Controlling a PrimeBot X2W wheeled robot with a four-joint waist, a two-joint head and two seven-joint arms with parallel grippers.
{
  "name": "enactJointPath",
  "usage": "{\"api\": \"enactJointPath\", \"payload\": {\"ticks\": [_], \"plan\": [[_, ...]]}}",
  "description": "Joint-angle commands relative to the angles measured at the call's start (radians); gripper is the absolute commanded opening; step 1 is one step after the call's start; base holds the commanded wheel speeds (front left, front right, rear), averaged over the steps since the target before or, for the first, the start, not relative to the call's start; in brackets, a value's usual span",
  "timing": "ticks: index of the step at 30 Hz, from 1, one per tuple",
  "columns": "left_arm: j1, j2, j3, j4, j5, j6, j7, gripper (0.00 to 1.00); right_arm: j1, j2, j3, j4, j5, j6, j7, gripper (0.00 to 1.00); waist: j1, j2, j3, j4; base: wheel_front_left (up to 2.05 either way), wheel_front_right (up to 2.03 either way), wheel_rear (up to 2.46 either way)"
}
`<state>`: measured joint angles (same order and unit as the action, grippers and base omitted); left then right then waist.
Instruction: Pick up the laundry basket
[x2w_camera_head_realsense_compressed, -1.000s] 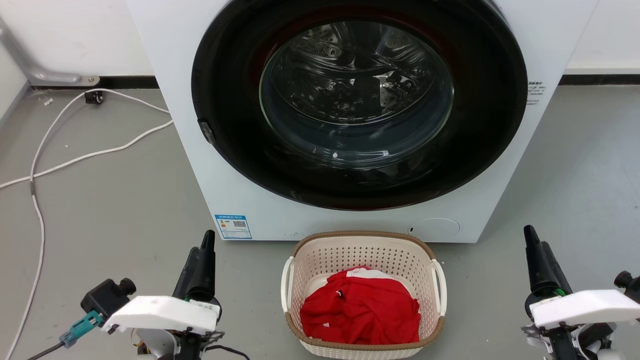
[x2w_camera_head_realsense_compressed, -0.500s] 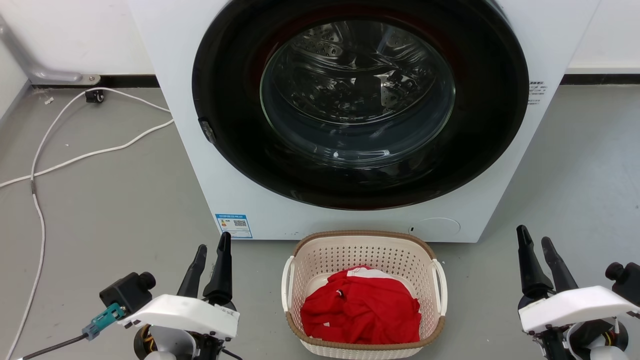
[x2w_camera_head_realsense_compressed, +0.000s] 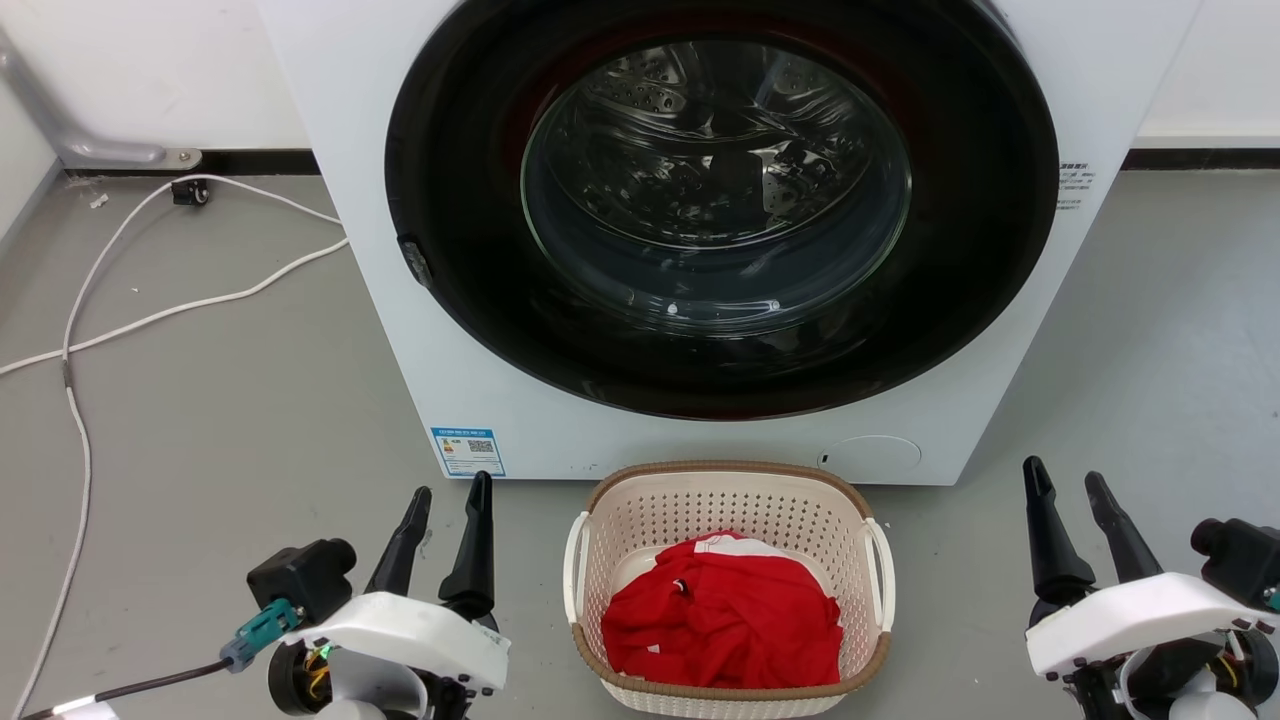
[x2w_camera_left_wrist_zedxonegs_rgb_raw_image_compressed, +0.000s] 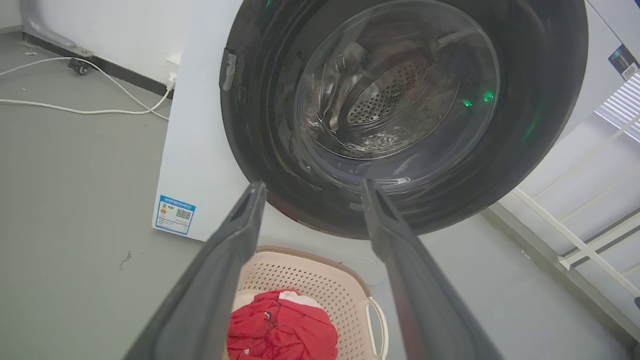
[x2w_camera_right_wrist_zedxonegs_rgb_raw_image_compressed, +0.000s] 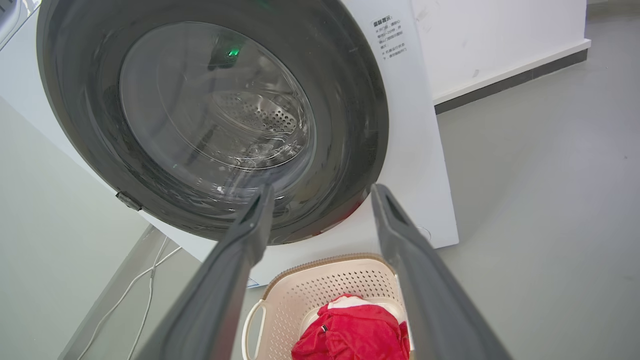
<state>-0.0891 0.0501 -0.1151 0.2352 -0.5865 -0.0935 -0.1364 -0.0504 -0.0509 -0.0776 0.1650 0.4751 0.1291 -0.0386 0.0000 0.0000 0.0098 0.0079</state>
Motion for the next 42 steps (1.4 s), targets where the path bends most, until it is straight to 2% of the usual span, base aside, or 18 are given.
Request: {"api": "enactJointPath", "payload": {"ticks": [1,19,42], "plan": [[-0.025,0.002,-0.005,-0.006,0.029,0.005,-0.01,1.0,-0.003,0.0,0.001,-0.014,-0.03,0.002,-0.002,1.0,0.0,0.0,0.0,0.0,0.0,0.0,0.0],[-0.031,0.002,-0.043,0.011,0.218,0.016,-0.054,1.0,0.003,0.0,0.002,-0.025,-0.187,0.002,-0.016,1.0,0.0,0.0,0.004,0.001,0.0,0.0,0.0],[-0.028,0.001,-0.074,0.034,0.393,0.031,-0.1,1.0,0.011,0.0,0.0,-0.016,-0.331,0.002,-0.044,1.0,0.0,0.0,0.0,0.005,0.0,0.0,0.0]]}}
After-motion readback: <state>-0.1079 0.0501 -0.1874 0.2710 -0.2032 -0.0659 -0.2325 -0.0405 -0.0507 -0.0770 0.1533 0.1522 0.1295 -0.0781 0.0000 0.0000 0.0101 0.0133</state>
